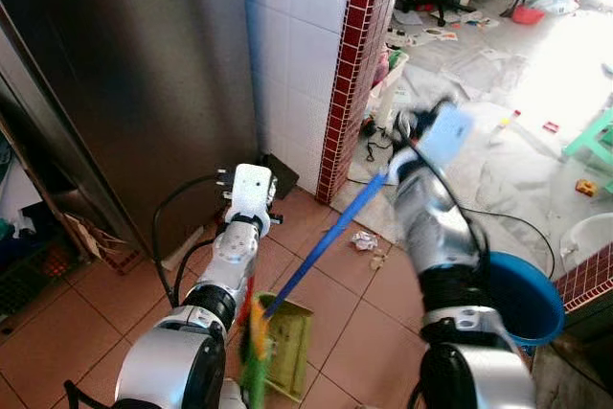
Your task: Sweep floor
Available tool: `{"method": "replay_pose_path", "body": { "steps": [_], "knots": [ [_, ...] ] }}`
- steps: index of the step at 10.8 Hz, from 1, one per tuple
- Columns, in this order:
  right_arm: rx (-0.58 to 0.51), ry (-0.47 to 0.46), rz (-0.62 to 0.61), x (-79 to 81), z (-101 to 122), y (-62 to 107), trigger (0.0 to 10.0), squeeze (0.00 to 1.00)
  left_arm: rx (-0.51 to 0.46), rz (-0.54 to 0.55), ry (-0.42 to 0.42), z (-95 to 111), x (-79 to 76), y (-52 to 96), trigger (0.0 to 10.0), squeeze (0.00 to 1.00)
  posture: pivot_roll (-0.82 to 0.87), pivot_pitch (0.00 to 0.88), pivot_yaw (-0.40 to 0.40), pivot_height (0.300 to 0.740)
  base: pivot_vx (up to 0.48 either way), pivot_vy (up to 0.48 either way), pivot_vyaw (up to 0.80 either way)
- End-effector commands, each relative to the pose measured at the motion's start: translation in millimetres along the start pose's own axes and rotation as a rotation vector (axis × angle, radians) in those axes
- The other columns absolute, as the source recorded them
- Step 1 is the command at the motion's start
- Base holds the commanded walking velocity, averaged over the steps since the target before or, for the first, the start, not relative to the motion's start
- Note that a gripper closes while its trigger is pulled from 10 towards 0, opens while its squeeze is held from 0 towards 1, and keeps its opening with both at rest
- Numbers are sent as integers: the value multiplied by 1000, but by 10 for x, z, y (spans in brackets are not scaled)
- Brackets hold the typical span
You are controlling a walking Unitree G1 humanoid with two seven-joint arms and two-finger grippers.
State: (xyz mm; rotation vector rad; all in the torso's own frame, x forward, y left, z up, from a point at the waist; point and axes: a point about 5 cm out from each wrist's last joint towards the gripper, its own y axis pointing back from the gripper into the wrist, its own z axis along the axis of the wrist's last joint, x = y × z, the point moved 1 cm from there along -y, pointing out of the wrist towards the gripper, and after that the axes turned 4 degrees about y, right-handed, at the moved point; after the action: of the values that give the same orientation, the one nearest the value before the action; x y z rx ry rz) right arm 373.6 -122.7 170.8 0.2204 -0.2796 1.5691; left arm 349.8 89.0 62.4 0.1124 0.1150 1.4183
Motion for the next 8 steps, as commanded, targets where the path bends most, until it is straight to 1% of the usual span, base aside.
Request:
{"method": "replay_pose_path", "body": {
  "steps": [1, 2, 3, 4, 5, 6, 8],
  "knots": [
    [-204, 53, 175, 298, 481, -18, 10000, 0, 5, -24, 92, 8, -83, -8, 10000, 0, -120, 0, -17, 740, 0, 0, 0],
    [-276, 149, 231, 342, 607, 7, 10000, 0, -48, -36, 85, 99, -75, -24, 10000, 0, -114, 0, -17, 740, 0, 0, 0],
    [-338, 266, 241, 303, 674, 22, 10000, 0, -102, -24, 82, 190, -34, -29, 10000, 0, -113, 0, -17, 740, 0, 0, 0],
    [-352, 341, 207, 170, 657, 42, 10000, 0, -152, -22, 81, 252, 15, -3, 10000, 0, -87, 0, -22, 740, 0, 0, 0],
    [-346, 380, 182, 65, 620, 64, 10000, 0, -193, -29, 64, 296, 53, 42, 10000, 0, -77, 0, -22, 740, 0, 0, 0],
    [-351, 431, 141, -47, 587, 97, 10000, 0, -235, -36, 54, 333, 105, 127, 10000, 0, -63, 0, -20, 740, 0, 0, 0],
    [-351, 518, 76, -205, 480, 166, 10000, 0, -292, -46, 31, 422, 201, 375, 10000, 0, -55, 0, -12, 740, 0, 0, 0]
  ]
}}
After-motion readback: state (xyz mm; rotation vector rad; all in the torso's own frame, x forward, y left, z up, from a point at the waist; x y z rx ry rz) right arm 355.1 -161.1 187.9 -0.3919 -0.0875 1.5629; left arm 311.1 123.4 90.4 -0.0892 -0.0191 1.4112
